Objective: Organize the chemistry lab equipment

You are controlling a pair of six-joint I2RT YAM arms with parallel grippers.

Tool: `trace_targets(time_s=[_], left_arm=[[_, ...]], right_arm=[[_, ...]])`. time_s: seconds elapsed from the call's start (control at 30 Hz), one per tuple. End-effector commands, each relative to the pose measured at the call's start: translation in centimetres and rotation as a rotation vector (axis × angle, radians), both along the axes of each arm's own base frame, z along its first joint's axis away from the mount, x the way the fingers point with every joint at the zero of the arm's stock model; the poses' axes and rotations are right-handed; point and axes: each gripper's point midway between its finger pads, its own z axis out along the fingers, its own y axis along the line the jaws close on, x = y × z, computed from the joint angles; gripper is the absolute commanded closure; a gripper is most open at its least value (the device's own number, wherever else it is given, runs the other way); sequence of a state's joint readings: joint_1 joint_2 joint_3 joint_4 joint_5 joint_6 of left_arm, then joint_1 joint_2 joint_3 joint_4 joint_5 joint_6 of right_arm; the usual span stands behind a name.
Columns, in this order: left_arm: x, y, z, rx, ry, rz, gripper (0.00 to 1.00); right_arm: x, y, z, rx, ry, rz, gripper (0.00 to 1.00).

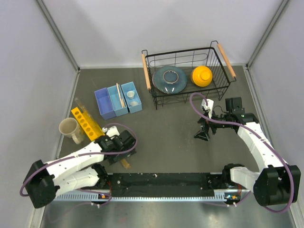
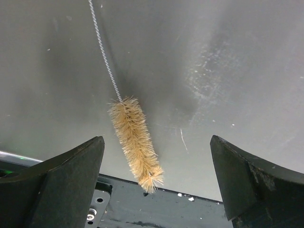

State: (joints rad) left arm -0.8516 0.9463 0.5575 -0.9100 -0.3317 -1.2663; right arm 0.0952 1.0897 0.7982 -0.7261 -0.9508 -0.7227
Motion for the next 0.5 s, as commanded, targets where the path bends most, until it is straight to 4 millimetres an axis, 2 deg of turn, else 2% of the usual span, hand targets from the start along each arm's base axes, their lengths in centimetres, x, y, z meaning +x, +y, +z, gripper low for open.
trace_targets(time_s=[0.0,0.13,0.2,0.3,0.37,0.43,0.47], left_arm=[[0.2,0.2,-1.4,0.023,0.016,0.098,0.01],[0.2,0.2,-2.3,0.064,0.058,0.108,0.02],[0.4,0.0,-2.6,0.071,0.061,0.106,0.06],[0.5,0.1,-3.0,0.093,0.07,0.113,0.18],[0.7,0.2,-3.1,0.109,0.075,0.11,0.32],[0.9,0.3,-3.1,0.132,0.078,0.105,0.38],[1.0,0.4,-3.1,0.141,0.079,0.103,0.44]], right_arm=[[0.5,0.0,0.4,0.011,-0.035,0.009,0.01],[0.5,-0.1,0.1,0.009,-0.02,0.008,0.01],[0.7,-0.1,0.2,0.009,-0.022,0.005,0.01],[0.6,-0.1,0.3,0.006,-0.031,0.004,0.01],[0.6,-0.1,0.3,0.007,-0.034,0.007,0.01],[0.6,-0.1,0.3,0.006,-0.03,0.005,0.01],[0.6,-0.1,0.2,0.004,-0.027,0.003,0.01]])
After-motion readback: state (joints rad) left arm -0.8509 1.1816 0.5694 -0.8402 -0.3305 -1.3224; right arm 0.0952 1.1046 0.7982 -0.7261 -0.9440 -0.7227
